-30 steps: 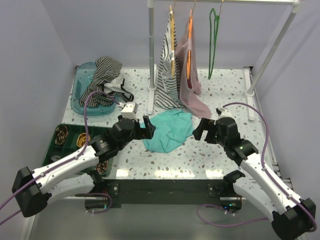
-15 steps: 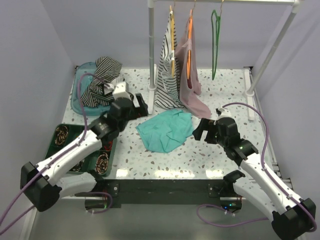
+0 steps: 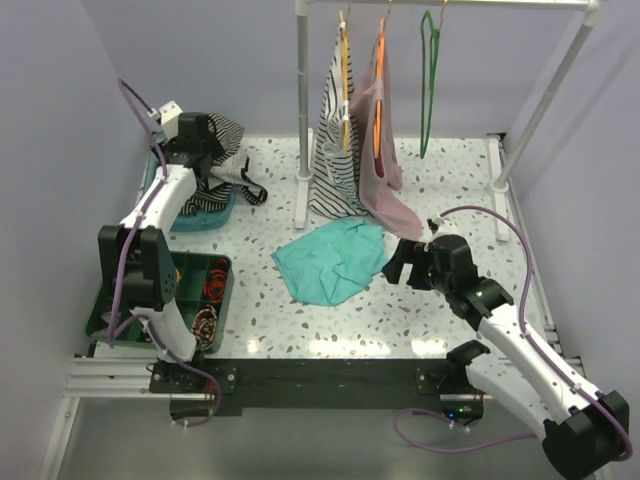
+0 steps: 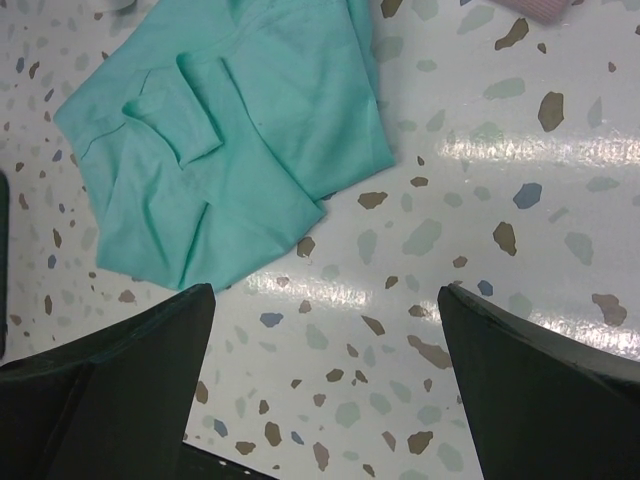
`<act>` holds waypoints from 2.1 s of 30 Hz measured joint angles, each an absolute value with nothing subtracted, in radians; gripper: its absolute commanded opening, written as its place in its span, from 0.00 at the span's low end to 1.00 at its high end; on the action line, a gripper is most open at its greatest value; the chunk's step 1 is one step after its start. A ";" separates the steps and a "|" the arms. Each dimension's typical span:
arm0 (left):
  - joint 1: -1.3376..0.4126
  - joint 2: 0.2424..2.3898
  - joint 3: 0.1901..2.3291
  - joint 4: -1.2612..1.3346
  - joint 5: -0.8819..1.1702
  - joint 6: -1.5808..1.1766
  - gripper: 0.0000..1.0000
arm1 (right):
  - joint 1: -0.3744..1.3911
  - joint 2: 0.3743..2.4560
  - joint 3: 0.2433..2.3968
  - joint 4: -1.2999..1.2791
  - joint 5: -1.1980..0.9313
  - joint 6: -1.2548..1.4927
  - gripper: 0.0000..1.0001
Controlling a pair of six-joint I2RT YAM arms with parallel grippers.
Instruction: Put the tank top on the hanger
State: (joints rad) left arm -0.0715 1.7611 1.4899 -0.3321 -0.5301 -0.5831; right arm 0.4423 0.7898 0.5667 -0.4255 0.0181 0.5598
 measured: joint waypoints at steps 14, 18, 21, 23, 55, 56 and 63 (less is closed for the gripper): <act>-0.025 1.913 1.533 -0.312 -0.352 -0.570 0.00 | 0.442 0.776 0.566 -0.427 0.003 0.559 0.99; -0.009 1.848 1.535 -0.296 -0.300 -0.526 0.00 | 0.442 0.771 0.566 -0.430 0.004 0.556 0.99; -0.008 1.765 1.563 -0.292 -0.260 -0.500 0.00 | 0.442 0.772 0.570 -0.435 0.004 0.555 0.99; -0.009 1.691 1.592 -0.279 -0.223 -0.485 0.00 | 0.442 0.772 0.577 -0.435 0.003 0.555 0.99; -0.492 1.036 0.983 -0.049 0.257 -0.554 0.44 | 0.442 0.720 0.737 -0.477 0.007 0.524 0.97; -0.492 1.035 0.906 -0.047 0.253 -0.569 0.51 | 0.442 0.724 0.722 -0.464 0.004 0.524 0.96; -0.531 1.027 0.640 -0.073 0.227 -0.613 0.65 | 0.445 0.840 0.588 -0.375 -0.085 0.519 0.89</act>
State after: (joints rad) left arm -0.5312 1.0271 0.6399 -0.0731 0.2268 -0.6132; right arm 0.4450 0.8398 0.5884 -0.3748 -0.0849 0.5194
